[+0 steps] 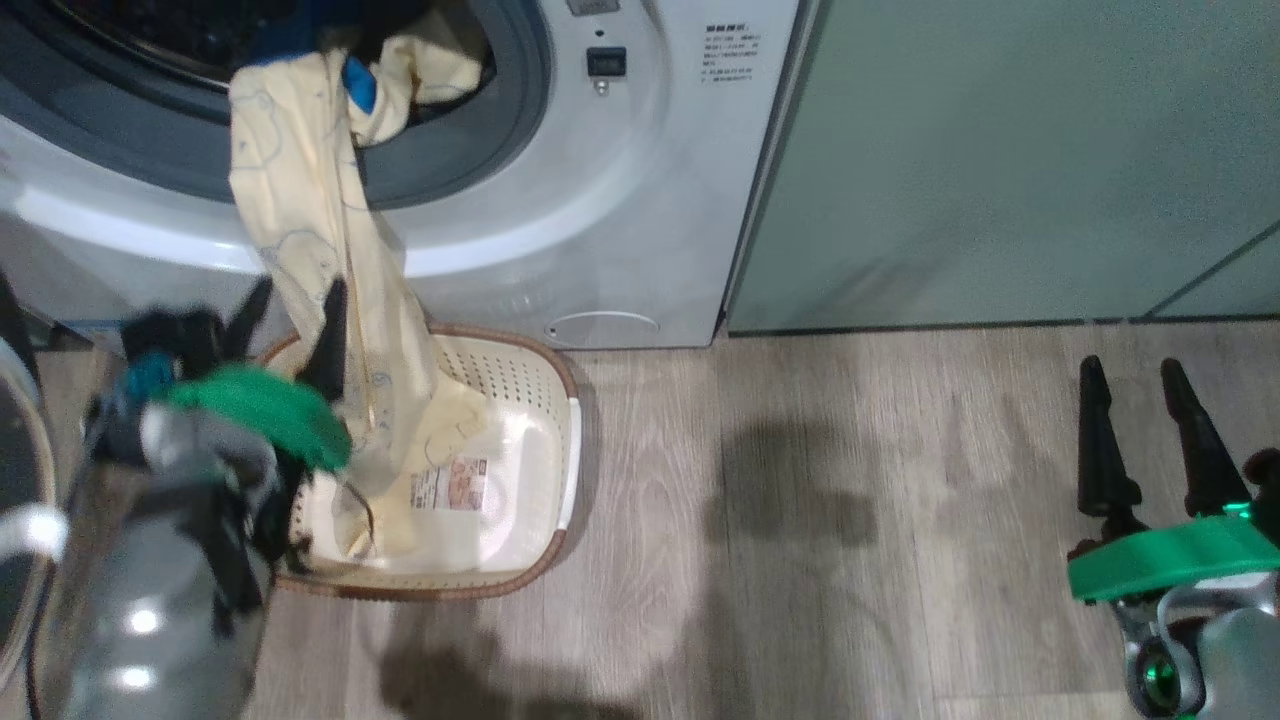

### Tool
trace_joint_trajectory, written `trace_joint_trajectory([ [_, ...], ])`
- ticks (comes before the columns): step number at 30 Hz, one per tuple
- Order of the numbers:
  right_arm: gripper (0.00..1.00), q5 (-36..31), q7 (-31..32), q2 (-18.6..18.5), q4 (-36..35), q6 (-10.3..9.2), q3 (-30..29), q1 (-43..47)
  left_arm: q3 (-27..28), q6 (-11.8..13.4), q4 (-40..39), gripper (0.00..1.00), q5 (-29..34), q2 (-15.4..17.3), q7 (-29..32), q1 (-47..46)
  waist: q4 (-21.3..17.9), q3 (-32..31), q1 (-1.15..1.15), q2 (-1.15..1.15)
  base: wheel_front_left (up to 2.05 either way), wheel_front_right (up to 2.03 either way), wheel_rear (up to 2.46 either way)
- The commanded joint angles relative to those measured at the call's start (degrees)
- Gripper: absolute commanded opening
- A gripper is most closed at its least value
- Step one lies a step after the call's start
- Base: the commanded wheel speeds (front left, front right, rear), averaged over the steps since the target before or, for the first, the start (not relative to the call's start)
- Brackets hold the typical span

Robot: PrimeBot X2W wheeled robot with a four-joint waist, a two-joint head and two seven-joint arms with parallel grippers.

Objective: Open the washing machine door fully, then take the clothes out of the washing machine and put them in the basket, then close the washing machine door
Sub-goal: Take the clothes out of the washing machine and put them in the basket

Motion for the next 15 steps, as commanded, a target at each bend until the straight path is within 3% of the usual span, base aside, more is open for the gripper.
trace_joint_trajectory([
  [1, 1.00, 0.16, -0.38, -0.29, -2.21, 0.01, 1.33, -2.46, 0.28, -0.05, 2.24, 1.00, 0.77, 3.96, 2.88, -8.38, -0.38, 1.80, 0.00, 0.00, 0.00, 0.00, 0.00],
  [15, 1.00, 0.80, -0.38, 0.07, -3.00, 0.01, 1.83, -6.88, -2.76, 1.30, 13.81, 1.00, 2.17, 8.93, 22.56, -32.09, -2.36, 9.12, 0.00, 0.00, 0.00, 0.00, 0.00],
])
